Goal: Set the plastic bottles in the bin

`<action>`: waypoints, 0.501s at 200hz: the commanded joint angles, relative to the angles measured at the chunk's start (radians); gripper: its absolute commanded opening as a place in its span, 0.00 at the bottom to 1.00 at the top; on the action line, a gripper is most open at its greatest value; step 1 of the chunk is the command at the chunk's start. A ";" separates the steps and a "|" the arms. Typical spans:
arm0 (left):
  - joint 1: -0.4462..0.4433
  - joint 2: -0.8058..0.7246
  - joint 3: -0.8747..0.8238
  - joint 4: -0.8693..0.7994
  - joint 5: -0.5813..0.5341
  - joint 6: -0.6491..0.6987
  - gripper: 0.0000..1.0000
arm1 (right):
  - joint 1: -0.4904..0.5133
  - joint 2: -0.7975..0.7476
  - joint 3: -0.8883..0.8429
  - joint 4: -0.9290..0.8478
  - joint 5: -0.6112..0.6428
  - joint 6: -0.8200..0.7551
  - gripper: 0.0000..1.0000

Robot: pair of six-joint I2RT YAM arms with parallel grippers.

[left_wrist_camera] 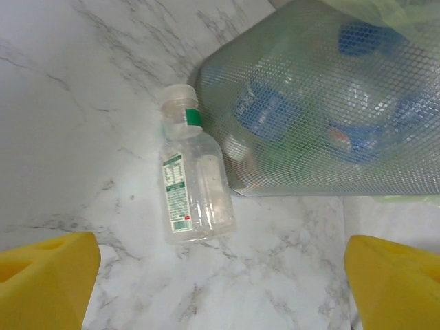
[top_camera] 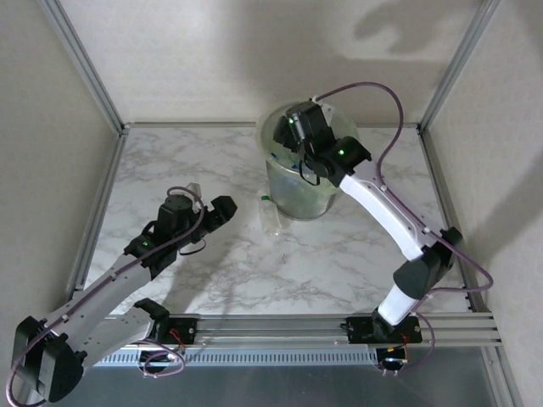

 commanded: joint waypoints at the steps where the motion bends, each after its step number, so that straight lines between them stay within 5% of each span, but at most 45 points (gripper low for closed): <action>1: -0.032 0.023 -0.040 0.114 -0.037 -0.061 0.92 | 0.051 -0.112 -0.069 0.009 0.041 -0.046 0.77; 100: -0.255 0.328 0.055 0.219 -0.175 -0.135 0.99 | 0.128 -0.534 -0.561 0.032 0.017 0.048 0.75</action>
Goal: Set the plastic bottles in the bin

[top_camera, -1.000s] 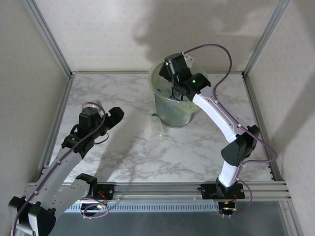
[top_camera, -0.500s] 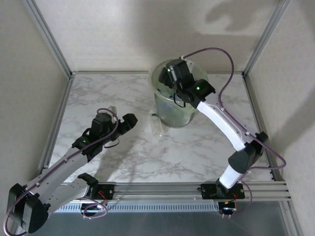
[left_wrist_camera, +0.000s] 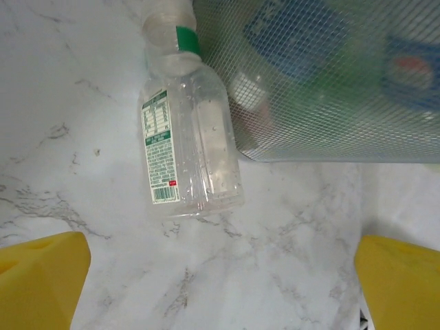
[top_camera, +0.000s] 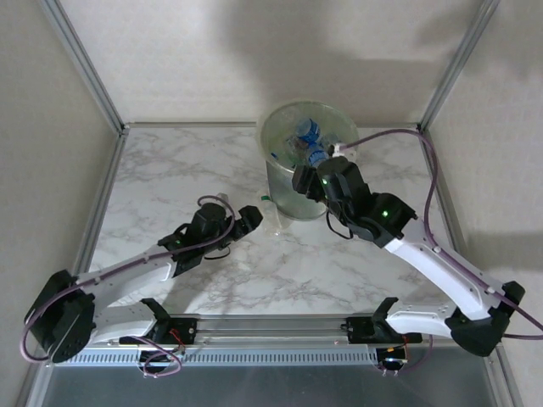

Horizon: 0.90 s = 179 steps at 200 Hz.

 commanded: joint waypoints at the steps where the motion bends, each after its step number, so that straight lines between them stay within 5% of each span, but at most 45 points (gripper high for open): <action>1: -0.046 0.062 0.073 0.025 -0.072 -0.014 0.99 | 0.011 -0.063 -0.056 -0.009 0.019 0.048 0.75; 90: -0.198 0.418 0.380 -0.305 -0.373 0.246 1.00 | 0.011 -0.175 -0.113 -0.070 0.057 0.074 0.75; 179: -0.208 0.554 0.443 -0.271 -0.417 0.295 1.00 | 0.012 -0.184 -0.109 -0.092 0.048 0.077 0.75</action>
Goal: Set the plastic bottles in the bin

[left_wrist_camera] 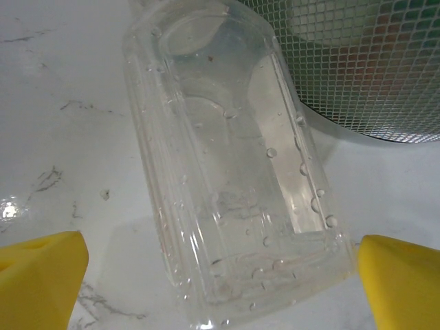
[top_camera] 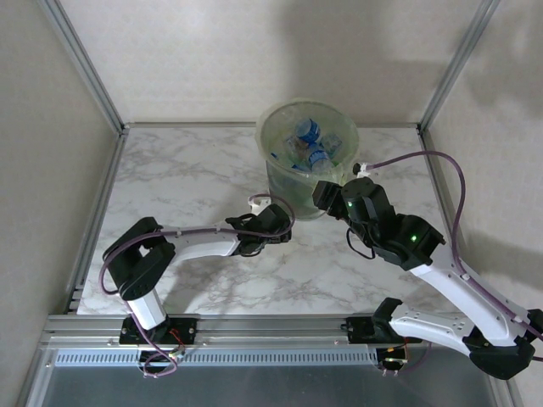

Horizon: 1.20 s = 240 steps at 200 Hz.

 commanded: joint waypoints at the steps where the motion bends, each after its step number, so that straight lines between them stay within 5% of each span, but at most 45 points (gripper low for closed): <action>1: -0.007 0.019 0.039 -0.002 -0.050 0.031 1.00 | 0.010 0.001 0.003 -0.020 0.022 0.016 0.75; 107: 0.021 0.056 0.022 -0.008 -0.060 0.050 0.77 | 0.009 0.031 0.020 -0.016 0.016 0.008 0.75; 240: 0.024 -0.240 -0.156 -0.089 -0.147 0.088 0.60 | 0.009 0.030 -0.004 0.027 -0.014 0.017 0.74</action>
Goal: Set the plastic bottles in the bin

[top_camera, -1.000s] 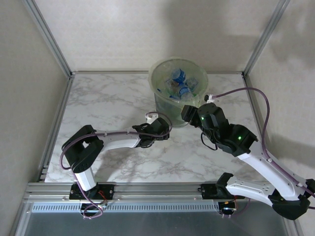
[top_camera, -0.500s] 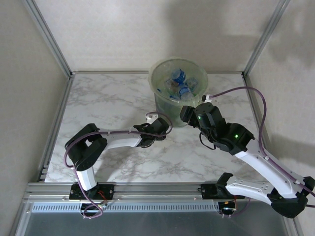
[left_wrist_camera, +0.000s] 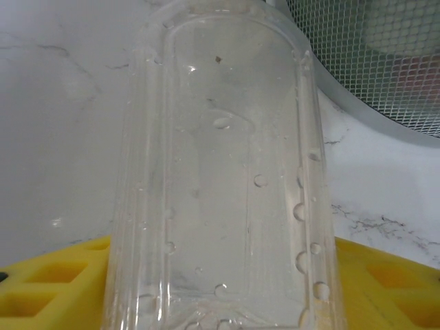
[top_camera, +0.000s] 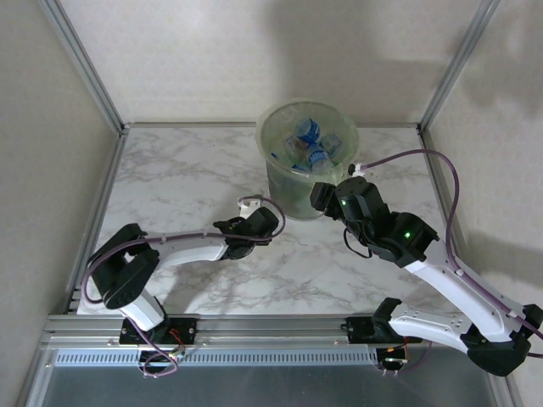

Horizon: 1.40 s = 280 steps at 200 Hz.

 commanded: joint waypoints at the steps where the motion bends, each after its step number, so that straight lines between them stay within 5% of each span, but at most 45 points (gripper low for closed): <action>1: 0.002 -0.108 -0.042 -0.064 -0.054 0.018 0.60 | 0.008 -0.001 -0.005 0.034 -0.010 0.016 0.74; 47: -0.017 -0.421 -0.110 -0.155 -0.046 0.031 0.56 | 0.008 -0.022 -0.009 0.152 -0.144 -0.028 0.76; 125: -0.008 -0.708 0.137 -0.437 -0.208 0.069 0.54 | 0.008 -0.049 0.025 0.212 -0.203 -0.028 0.77; 194: -0.006 -0.654 0.366 -0.377 -0.205 0.160 0.54 | 0.007 -0.122 0.011 0.147 -0.078 0.031 0.77; 280: -0.003 -0.338 0.609 -0.139 0.083 0.278 0.53 | 0.008 -0.191 -0.084 0.023 0.014 0.130 0.78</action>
